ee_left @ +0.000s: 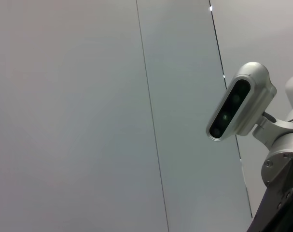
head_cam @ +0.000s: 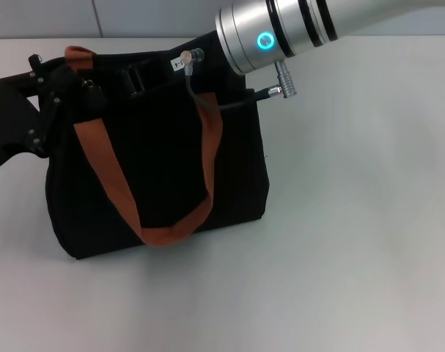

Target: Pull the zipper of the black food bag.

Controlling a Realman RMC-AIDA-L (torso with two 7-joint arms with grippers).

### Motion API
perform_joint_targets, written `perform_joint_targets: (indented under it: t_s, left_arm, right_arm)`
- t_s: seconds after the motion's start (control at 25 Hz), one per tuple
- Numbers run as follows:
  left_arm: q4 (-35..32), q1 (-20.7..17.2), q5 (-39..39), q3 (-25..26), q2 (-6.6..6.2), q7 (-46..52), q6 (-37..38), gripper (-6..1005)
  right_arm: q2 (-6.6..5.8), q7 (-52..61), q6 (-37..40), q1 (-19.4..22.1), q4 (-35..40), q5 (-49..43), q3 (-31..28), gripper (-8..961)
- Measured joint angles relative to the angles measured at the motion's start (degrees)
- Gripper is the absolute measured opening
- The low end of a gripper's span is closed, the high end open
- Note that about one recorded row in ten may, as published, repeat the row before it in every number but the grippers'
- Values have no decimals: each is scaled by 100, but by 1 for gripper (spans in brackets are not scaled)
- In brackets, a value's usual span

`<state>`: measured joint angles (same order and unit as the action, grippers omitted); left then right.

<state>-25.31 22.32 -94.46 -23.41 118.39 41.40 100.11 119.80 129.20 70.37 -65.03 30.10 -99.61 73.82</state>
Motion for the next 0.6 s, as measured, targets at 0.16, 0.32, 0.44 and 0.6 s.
perform_joint_targets:
  t_s: [0.16,0.32,0.44,0.6]
  left_arm:
    - [0,0,0,-10,0,0,1,38]
    - [6,0,1,2,0,0,1,39]
    - [9,0,1,3,0,0,1,39]
    - [9,7,3,5,2,0,1,40]
  right_arm:
    - [0,-3,-9,-7,4,6,1,106]
    - [0,-4,-26,-35,4,7,1,107]
    - [0,-27,-31,-55,4,7,1,103]
    - [0,-78,-55,-83,4,8,1,99]
